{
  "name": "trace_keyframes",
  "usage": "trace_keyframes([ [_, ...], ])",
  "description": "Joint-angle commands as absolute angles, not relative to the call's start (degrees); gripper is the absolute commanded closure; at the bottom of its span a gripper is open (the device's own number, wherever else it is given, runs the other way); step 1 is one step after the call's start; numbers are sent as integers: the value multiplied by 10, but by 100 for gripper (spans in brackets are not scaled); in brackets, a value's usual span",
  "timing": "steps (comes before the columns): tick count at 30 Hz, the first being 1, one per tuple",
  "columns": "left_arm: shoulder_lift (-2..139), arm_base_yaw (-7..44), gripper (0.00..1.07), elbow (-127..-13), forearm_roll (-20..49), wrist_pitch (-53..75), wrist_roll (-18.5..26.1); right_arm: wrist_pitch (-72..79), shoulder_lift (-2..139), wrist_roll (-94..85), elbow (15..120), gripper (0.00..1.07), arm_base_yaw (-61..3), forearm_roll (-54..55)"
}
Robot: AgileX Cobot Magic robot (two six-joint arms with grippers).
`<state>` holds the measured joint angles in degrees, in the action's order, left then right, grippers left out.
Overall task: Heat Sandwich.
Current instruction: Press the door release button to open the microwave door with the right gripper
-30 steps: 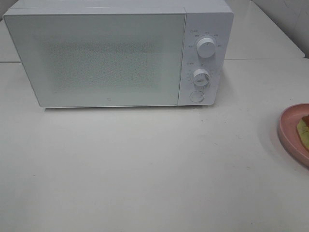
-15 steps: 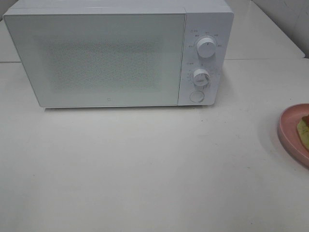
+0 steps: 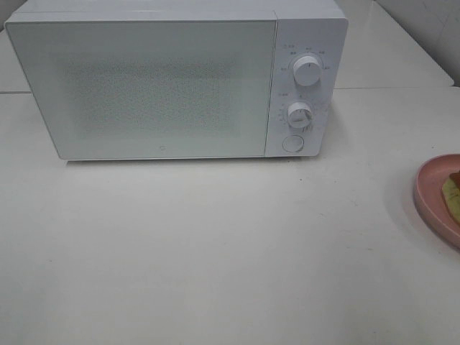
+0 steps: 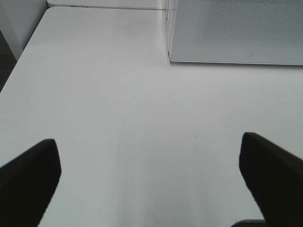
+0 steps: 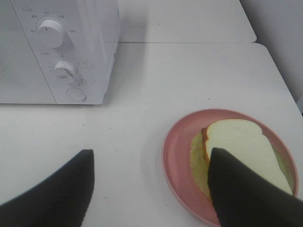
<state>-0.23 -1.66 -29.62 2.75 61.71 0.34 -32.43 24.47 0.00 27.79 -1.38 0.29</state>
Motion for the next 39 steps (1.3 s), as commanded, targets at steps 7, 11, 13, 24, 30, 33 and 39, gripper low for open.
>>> trace_keyframes([
  [7, -14, -18, 9, -296, 30, 611, 0, -255, 327, 0, 276, 40, -16, 5],
  [11, -14, -18, 9, -296, 30, 611, 0, -211, 378, 0, 276, 40, -16, 5],
  [13, -14, -18, 9, -296, 30, 611, 0, -202, 387, 0, 276, 40, -16, 5],
  [24, -14, -18, 9, -296, 30, 611, 0, -84, 492, 0, 276, 41, -16, 5],
  [30, -14, -18, 9, -296, 30, 611, 0, -14, 544, 0, 276, 41, -16, 5],
  [33, -14, -18, 9, -296, 30, 611, 0, 21, 573, 0, 276, 41, -16, 5],
  [39, -14, -18, 9, -296, 30, 611, 0, 109, 627, 0, 276, 41, -16, 5],
])
